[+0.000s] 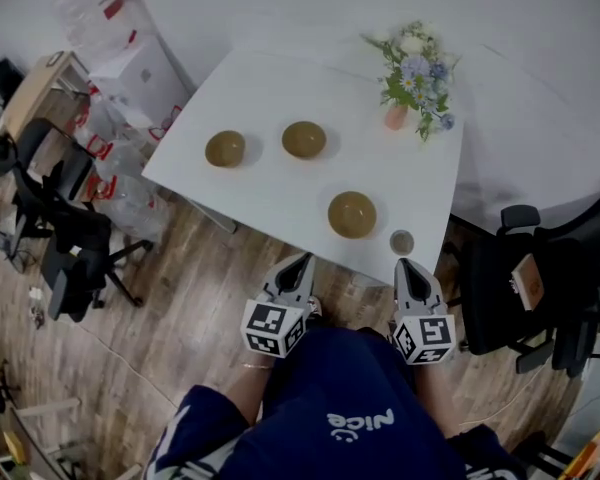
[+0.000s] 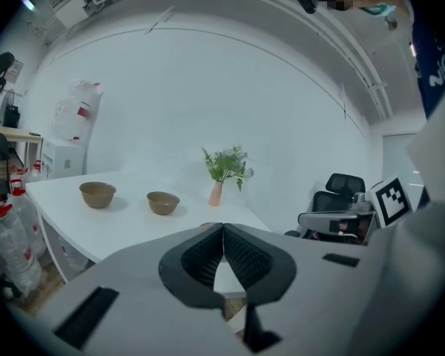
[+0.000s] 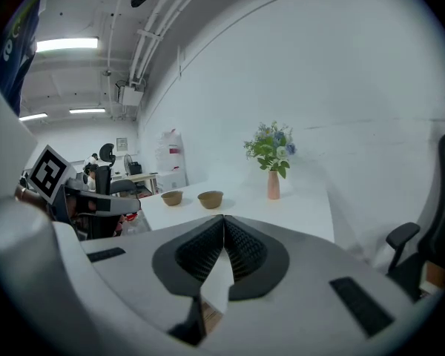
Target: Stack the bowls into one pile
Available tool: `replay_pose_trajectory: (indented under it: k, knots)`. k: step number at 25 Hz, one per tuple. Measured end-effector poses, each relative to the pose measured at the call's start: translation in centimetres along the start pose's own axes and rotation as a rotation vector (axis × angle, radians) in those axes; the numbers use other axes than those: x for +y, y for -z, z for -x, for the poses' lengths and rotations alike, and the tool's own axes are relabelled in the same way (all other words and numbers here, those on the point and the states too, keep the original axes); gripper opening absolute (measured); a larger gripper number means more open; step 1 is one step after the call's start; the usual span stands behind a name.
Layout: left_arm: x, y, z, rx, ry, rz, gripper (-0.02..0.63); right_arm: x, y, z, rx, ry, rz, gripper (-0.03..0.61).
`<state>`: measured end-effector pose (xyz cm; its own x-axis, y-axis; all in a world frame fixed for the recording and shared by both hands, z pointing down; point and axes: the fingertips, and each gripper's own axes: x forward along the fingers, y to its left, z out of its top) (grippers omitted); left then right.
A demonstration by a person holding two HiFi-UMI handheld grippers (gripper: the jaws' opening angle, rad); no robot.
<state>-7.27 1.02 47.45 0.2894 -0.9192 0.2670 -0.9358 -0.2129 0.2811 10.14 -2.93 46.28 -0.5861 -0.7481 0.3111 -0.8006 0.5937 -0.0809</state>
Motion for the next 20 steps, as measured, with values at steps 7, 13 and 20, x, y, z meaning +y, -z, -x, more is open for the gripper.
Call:
replay_pose_trajectory:
  k: [7,13,20]
  knots:
    - [4.4,-1.6,-0.8,-0.010,-0.013,0.026,0.018,1.8,-1.3,-3.5,0.002,0.005,0.028,0.023]
    - [6.8,-1.7,-1.6,-0.009,-0.063,0.052,0.018,1.3,-2.2,-5.8,0.005,-0.010,0.037,0.023]
    - [8.9,-3.7,-2.4,-0.034,-0.129,0.067,0.018,0.7,-4.9,-9.5,-0.015,-0.059,0.059,0.023]
